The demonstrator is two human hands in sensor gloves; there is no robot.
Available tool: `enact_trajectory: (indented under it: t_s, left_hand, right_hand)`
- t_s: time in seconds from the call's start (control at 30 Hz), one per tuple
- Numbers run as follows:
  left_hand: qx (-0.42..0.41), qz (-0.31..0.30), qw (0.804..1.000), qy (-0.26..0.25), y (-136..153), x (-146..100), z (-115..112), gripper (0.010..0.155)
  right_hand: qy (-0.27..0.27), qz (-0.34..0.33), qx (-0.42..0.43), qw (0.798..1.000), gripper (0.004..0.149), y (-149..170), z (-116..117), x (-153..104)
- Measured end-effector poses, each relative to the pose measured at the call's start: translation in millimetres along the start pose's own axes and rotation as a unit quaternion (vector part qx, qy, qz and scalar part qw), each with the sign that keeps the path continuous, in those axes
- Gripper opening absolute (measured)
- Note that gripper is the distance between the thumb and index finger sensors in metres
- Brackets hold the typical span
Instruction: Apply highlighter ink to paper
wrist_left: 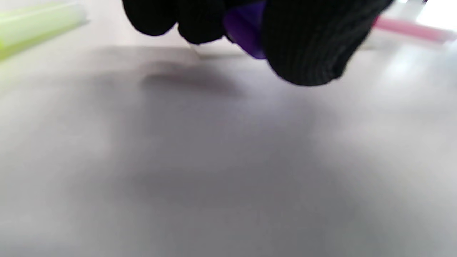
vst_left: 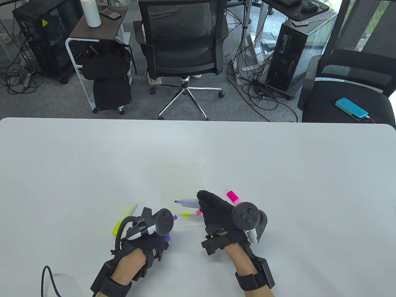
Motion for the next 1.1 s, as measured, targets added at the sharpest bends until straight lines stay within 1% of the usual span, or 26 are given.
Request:
enact_trajectory:
  t_s: [0.03, 0.07, 0.13, 0.23, 0.3, 0.4, 0.53, 0.6, 0.67, 0.77, 0.87, 1.0, 1.1]
  left_hand:
    - [-0.023, -0.009, 0.999, -0.022, 4, -1, 6, 0.066]
    - [-0.048, -0.018, 0.998, -0.033, 8, -1, 9, 0.066]
    - [-0.097, -0.012, 0.994, -0.058, 18, -1, 14, 0.066]
    - [-0.153, -0.015, 0.986, -0.067, 28, 2, 14, 0.066]
    - [-0.173, -0.015, 0.982, -0.073, 31, 2, 14, 0.066]
    - [-0.17, -0.019, 0.982, -0.078, 31, 3, 15, 0.066]
    - [-0.169, -0.027, 0.982, -0.074, 26, 3, 13, 0.066]
    - [-0.166, -0.031, 0.983, -0.076, 24, 3, 13, 0.066]
    - [-0.151, -0.032, 0.985, -0.079, 23, 3, 14, 0.066]
    - [-0.174, -0.031, 0.981, -0.081, 24, 2, 15, 0.066]
    - [-0.173, -0.032, 0.981, -0.085, 23, 2, 16, 0.066]
    - [-0.177, -0.04, 0.979, -0.094, 20, 1, 19, 0.066]
    - [-0.182, -0.049, 0.976, -0.113, 17, -1, 23, 0.066]
  right_hand:
    - [-0.013, -0.012, 0.01, 1.0, 0.037, 0, 0, 1]
    - [-0.022, -0.016, 0.013, 1.0, 0.036, -1, 1, 2]
    - [-0.033, -0.031, 0.016, 0.999, 0.036, -2, 2, 3]
    - [-0.055, -0.048, 0.005, 0.997, 0.036, -5, 5, 5]
    - [-0.072, -0.057, -0.008, 0.996, 0.036, -7, 8, 6]
    - [-0.073, -0.062, -0.034, 0.995, 0.036, -9, 10, 6]
    - [-0.087, -0.062, -0.038, 0.994, 0.036, -10, 17, 6]
    - [-0.089, -0.06, -0.059, 0.992, 0.036, -11, 20, 6]
    - [-0.094, -0.06, -0.052, 0.992, 0.036, -11, 20, 6]
    - [-0.087, -0.06, -0.048, 0.993, 0.036, -10, 18, 6]
    - [-0.077, -0.058, -0.054, 0.994, 0.036, -10, 16, 6]
    - [-0.087, -0.059, -0.048, 0.993, 0.036, -10, 19, 6]
    - [-0.097, -0.063, -0.042, 0.992, 0.036, -9, 24, 7]
Point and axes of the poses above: the tracker on the back of each hand, its own y axis roughly to the little-finger side, its own x axis roughly from the wrist to the fingertips, z = x × y, the point moved 2 cm from there along x, roughly from the wrist to the fingertips, and after that the axes turned 15 degrees about -y, right-handed, at the moved point
